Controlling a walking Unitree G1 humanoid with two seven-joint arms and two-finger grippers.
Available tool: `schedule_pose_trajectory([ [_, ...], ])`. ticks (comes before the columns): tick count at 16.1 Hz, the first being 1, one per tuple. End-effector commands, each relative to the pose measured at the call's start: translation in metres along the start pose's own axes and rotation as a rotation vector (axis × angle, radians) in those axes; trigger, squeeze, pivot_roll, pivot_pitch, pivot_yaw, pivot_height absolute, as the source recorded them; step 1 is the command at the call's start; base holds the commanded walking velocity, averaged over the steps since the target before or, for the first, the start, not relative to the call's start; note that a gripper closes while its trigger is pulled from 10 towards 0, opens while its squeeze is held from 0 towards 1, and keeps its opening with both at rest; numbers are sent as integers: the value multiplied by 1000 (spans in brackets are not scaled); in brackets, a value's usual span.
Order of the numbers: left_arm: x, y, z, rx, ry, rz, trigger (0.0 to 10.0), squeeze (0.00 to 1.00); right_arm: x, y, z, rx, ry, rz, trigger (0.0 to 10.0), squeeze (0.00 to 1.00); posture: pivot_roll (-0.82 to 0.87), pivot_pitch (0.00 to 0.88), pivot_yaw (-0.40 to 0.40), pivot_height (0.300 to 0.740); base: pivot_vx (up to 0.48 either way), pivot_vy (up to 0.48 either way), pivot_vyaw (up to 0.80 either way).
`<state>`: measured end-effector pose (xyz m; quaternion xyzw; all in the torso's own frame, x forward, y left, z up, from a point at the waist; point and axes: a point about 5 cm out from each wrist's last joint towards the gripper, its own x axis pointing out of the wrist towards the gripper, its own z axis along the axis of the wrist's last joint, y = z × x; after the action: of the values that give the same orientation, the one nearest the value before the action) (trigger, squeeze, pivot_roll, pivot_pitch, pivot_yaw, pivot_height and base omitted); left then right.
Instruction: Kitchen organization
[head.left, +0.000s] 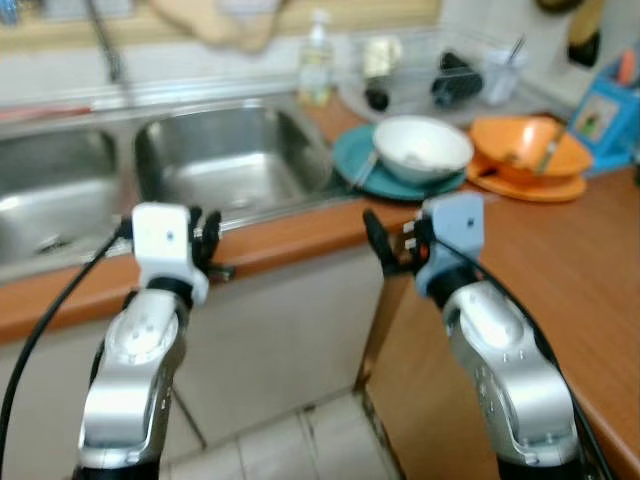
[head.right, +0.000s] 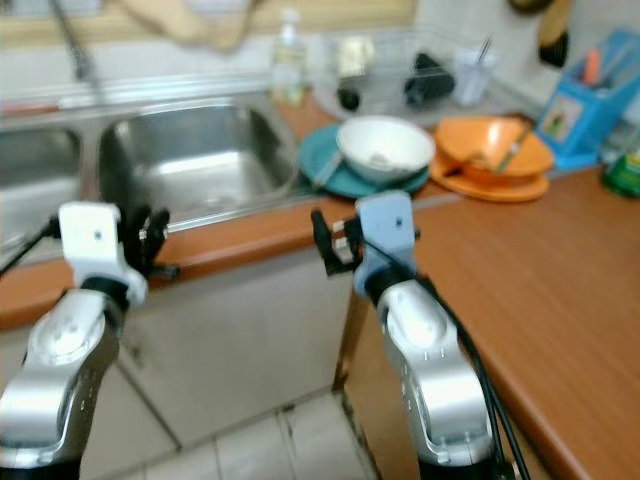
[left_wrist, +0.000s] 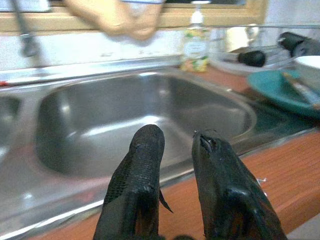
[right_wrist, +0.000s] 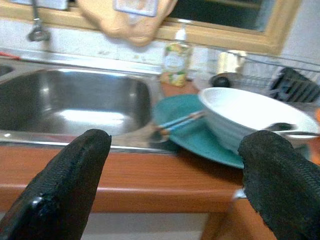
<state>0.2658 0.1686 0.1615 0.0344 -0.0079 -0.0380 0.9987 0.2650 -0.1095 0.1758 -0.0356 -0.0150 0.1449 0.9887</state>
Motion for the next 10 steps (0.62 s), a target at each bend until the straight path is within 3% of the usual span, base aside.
schedule_pose_trajectory([
  [1, 2, -9, 3, -3, -12, -42, 10000, 0, -1, -6, 3, -15, -20, -17, 10000, 0, -86, 0, 5, 740, 368, 0, 0],
  [10, 4, -11, 6, -1, -24, -59, 10000, 0, -8, 2, 17, -18, -145, 32, 10000, 0, -93, 0, 20, 740, 366, 0, 0],
])
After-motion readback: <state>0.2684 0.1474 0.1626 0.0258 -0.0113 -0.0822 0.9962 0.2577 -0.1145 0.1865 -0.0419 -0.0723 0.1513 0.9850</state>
